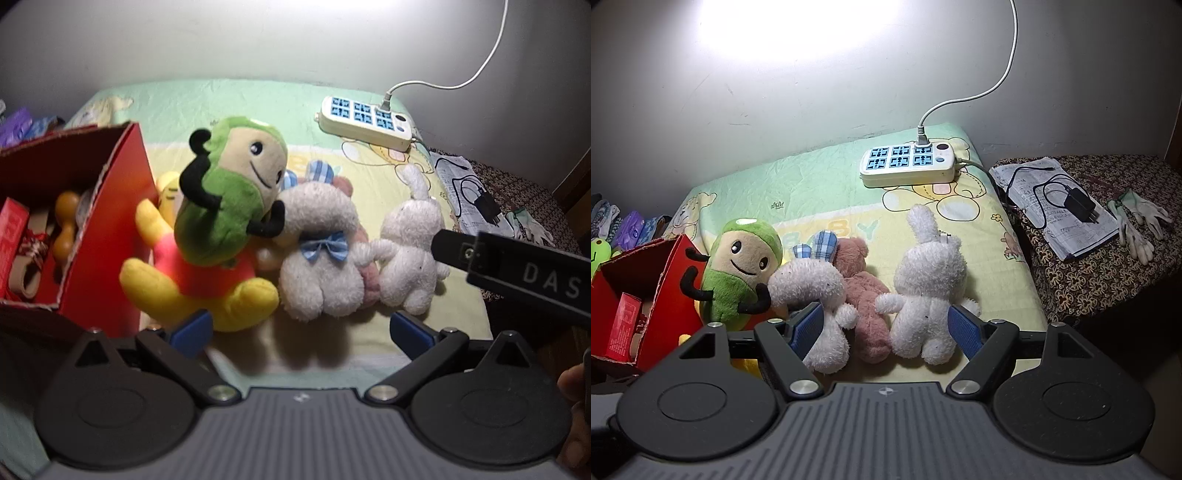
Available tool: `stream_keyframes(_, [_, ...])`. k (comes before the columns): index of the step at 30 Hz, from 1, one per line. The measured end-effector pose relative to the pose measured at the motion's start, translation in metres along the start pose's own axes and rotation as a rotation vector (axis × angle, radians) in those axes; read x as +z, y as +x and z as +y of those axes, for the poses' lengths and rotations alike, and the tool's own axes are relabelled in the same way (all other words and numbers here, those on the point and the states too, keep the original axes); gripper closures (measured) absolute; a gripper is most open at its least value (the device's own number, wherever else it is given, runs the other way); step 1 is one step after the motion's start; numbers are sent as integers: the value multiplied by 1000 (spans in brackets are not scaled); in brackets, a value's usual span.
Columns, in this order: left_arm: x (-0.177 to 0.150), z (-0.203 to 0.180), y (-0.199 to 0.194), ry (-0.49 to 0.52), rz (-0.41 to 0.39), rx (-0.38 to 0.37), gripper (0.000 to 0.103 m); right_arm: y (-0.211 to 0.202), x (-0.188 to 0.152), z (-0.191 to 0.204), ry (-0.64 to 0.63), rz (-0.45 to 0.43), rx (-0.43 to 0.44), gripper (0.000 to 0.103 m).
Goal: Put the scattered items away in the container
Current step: 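Move the right gripper toward the green-and-beige bean plush doll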
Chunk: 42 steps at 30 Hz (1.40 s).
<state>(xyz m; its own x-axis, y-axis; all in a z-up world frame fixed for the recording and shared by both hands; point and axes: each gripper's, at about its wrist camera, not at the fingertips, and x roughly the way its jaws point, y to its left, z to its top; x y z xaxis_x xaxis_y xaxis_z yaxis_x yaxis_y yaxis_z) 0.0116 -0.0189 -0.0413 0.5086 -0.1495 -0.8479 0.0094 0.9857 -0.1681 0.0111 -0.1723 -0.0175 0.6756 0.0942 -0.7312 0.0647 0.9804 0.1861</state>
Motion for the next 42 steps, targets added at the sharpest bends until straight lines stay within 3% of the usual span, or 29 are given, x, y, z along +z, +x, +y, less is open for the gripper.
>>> stream_keyframes(5, [0, 12, 12, -39, 46, 53, 1, 3, -5, 4, -22, -5, 31, 28])
stream_keyframes(9, [2, 12, 13, -12, 43, 98, 1, 7, -7, 4, -5, 30, 60, 28])
stream_keyframes(21, [3, 11, 21, 7, 46, 125, 1, 19, -8, 8, -57, 90, 51, 28])
stream_keyframes(34, [7, 4, 48, 52, 112, 185, 1, 35, -3, -13, -2, 130, 86, 29])
stream_keyframes(42, [12, -3, 49, 95, 89, 180, 1, 48, 1, -32, 54, 147, 100, 34])
